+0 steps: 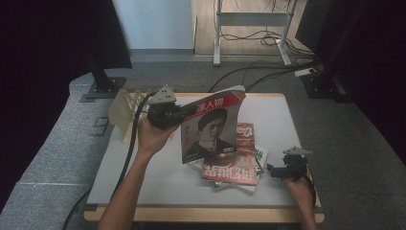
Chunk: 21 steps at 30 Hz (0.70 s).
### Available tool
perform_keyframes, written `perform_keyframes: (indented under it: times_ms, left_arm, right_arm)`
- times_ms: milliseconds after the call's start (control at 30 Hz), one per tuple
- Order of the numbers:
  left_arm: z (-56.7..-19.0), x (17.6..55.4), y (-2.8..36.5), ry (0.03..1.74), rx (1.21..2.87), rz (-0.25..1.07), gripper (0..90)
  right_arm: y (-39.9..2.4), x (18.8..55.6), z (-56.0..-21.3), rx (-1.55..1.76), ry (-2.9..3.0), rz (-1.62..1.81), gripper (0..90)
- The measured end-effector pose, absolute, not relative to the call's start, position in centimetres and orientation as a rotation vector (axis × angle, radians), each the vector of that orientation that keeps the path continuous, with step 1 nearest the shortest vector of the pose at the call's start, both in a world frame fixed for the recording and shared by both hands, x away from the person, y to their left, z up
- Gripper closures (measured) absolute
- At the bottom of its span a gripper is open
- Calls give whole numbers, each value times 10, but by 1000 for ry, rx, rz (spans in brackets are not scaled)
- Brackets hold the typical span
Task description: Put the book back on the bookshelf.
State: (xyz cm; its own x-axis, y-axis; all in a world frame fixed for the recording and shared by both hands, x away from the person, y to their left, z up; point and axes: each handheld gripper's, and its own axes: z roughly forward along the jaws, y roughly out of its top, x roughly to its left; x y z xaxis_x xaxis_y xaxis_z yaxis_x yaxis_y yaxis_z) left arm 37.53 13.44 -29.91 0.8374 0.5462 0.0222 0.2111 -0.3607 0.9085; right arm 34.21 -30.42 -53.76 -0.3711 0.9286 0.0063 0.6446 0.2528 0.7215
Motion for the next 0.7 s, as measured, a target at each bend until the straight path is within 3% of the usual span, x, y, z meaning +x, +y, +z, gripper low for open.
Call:
perform_keyframes:
  times_ms: [700]
  left_arm:
    - [-283,362,173,638,1939,405,868]
  right_arm:
    - [-304,342,-538,1429,2104,902,0]
